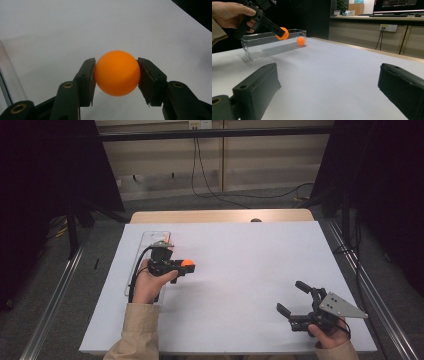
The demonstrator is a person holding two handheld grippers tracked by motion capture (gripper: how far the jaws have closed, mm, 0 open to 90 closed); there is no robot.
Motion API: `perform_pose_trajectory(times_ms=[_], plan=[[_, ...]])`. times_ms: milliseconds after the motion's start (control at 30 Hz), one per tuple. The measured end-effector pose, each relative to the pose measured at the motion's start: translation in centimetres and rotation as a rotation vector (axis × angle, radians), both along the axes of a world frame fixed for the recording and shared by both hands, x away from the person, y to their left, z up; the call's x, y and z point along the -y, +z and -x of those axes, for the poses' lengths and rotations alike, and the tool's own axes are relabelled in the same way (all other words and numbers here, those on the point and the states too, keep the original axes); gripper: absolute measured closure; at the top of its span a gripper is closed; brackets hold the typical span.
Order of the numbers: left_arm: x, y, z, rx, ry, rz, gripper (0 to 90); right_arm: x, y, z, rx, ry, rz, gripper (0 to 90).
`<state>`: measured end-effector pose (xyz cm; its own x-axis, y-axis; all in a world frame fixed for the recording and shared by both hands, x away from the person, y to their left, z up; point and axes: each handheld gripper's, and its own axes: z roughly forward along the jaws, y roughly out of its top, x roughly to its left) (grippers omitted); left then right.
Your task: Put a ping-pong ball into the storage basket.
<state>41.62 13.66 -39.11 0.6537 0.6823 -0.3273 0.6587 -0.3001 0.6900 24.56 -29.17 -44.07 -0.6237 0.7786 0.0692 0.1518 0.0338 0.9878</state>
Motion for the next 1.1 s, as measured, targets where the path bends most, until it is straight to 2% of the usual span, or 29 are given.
perform_pose_trajectory(times_ms=[1100], plan=[[-1.5,0.5,0.0,0.020,0.024,0.000,50.7,0.0,0.0,0.0,0.000,0.000,-0.001,2.6]])
